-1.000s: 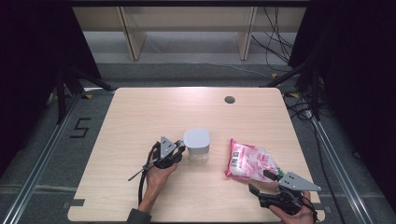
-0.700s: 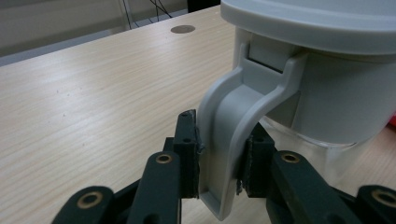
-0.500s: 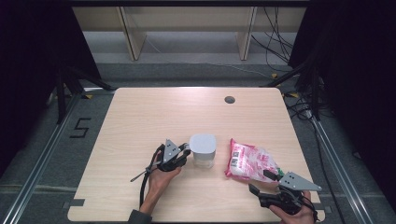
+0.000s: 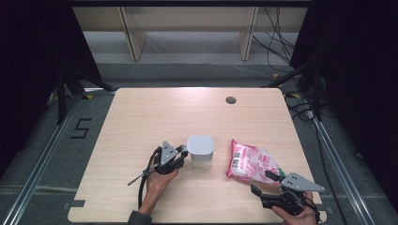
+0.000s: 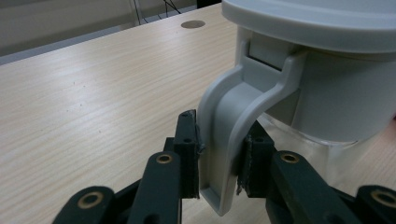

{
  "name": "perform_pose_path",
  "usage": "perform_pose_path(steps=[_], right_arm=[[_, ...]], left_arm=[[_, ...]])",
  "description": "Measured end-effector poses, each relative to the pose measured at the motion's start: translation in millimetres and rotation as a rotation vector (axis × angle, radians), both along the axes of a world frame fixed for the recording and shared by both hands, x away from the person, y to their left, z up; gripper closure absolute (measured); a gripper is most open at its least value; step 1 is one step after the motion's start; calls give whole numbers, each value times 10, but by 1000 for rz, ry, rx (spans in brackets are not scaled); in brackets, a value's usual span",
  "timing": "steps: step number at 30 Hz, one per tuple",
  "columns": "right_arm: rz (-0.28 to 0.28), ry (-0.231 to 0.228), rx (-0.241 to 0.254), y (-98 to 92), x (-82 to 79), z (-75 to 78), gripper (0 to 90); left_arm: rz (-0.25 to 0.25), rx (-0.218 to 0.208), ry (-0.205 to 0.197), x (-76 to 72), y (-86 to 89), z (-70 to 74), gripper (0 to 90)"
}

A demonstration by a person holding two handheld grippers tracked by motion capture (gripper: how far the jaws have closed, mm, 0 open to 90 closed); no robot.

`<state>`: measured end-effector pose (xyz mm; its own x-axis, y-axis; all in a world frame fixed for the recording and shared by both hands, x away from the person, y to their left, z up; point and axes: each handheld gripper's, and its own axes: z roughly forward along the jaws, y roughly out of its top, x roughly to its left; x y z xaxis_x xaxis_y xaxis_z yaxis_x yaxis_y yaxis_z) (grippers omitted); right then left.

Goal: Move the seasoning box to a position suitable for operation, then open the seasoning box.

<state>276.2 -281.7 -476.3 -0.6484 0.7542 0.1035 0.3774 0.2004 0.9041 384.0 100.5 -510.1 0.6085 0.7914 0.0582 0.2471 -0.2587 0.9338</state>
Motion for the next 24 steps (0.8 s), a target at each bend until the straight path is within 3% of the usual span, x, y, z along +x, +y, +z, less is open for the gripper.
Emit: perform_pose_path(steps=[1, 2, 5, 6, 9, 12, 14, 16, 17, 19, 23, 24], right_arm=[[0, 0, 0, 0, 0, 0, 228], [-14, 48, 28, 13, -26, 4, 227], [-9, 34, 19, 3, -15, 2, 227], [-7, 28, 15, 0, -12, 0, 227], [-4, 26, 12, -1, -11, -2, 227], [3, 27, 19, 1, -8, -4, 227], [6, 2, 0, -6, -4, -1, 226], [-3, 22, 14, 6, -17, 3, 226], [-9, 48, 17, 11, -33, 10, 226], [9, 6, 10, 12, 1, -14, 226], [6, 18, -8, 6, -16, 5, 226], [-8, 63, 13, 31, -41, 9, 226]], left_arm=[[-5, 2, -3, 8, 4, 1, 720], [0, -1, 0, 9, 0, 1, 720], [-2, 34, -6, 27, 19, 21, 715], [20, -9, 21, 18, -5, 10, 708], [16, -11, 19, 24, 12, 17, 684], [15, -40, 33, -27, 57, 74, 533], [-1, -44, 56, -85, 98, 141, 436], [-10, -58, 75, -140, 145, 202, 367], [-18, -62, 80, -157, 163, 224, 346], [-36, -73, 96, -203, 192, 278, 322], [-56, -69, 84, -236, 194, 358, 292], [-40, -80, 114, -255, 182, 384, 258]])
